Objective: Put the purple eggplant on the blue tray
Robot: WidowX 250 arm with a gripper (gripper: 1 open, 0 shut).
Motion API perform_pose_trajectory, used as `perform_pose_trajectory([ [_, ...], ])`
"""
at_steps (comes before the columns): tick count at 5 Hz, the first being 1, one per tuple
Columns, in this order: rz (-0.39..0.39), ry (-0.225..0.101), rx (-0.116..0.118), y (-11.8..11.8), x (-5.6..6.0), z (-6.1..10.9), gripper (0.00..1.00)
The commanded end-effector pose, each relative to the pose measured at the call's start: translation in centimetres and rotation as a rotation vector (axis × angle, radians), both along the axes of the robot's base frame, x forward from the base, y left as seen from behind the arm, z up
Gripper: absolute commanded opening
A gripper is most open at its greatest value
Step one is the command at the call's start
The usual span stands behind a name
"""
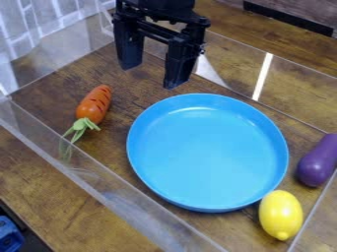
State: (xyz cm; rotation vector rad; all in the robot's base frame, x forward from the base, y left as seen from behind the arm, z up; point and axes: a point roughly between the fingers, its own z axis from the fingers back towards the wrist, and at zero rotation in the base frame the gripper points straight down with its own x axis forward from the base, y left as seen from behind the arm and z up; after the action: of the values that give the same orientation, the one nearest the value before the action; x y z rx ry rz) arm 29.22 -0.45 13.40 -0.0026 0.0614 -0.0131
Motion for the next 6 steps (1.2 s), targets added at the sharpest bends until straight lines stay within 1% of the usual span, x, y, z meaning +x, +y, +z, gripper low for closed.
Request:
perform_pose_trajectory([
  [1,-0.013,0.009,-0.003,0.0,-0.1,-1.2,1.00],
  [3,0.041,0.022,-0.010,-0.9,-0.1,-1.8,1.00],
  [5,0.152,0.039,-0.015,1.1,-0.1,-1.7,1.00],
  [6,0.129,0.033,-0.022,0.0,0.6,-1.8,1.00],
])
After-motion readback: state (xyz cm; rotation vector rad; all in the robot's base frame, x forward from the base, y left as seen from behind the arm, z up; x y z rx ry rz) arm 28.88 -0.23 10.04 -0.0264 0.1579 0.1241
